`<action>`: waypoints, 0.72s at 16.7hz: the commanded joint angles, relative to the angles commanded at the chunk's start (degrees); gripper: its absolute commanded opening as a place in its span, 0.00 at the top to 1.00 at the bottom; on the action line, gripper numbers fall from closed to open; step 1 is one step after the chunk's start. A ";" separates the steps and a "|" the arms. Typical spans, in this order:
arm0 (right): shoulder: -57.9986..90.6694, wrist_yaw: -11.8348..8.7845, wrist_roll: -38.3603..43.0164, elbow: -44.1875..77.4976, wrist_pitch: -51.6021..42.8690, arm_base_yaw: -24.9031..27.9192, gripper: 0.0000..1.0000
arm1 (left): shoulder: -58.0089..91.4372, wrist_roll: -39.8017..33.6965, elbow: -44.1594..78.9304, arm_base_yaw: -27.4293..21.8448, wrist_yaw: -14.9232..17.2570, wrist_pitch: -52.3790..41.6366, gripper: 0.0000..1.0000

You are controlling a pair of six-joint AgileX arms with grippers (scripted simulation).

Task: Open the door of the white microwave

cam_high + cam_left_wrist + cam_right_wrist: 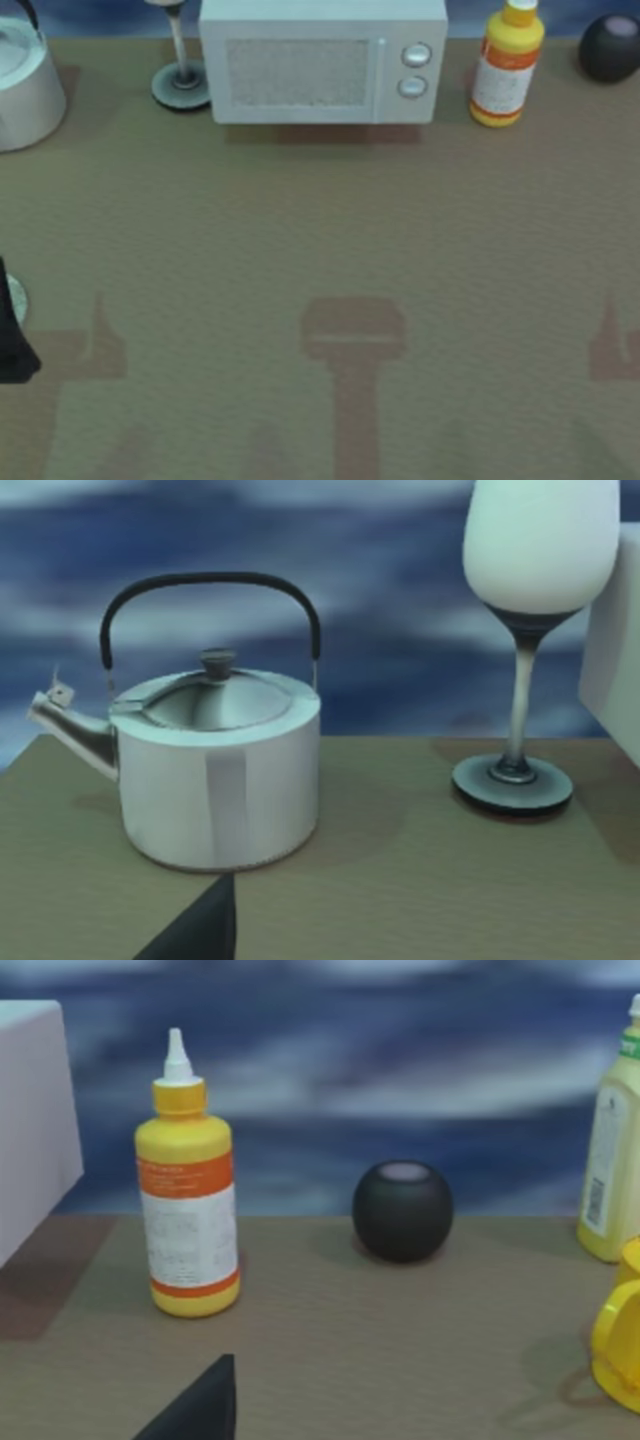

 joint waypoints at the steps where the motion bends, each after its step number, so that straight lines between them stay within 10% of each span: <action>1: 0.00 0.00 0.00 0.00 0.00 0.00 0.00 | 0.00 0.00 0.00 0.00 0.00 0.00 0.00; 12: 0.00 0.00 0.00 0.00 0.00 0.00 0.00 | 30.51 -6.89 24.54 -12.65 -11.76 -2.86 0.00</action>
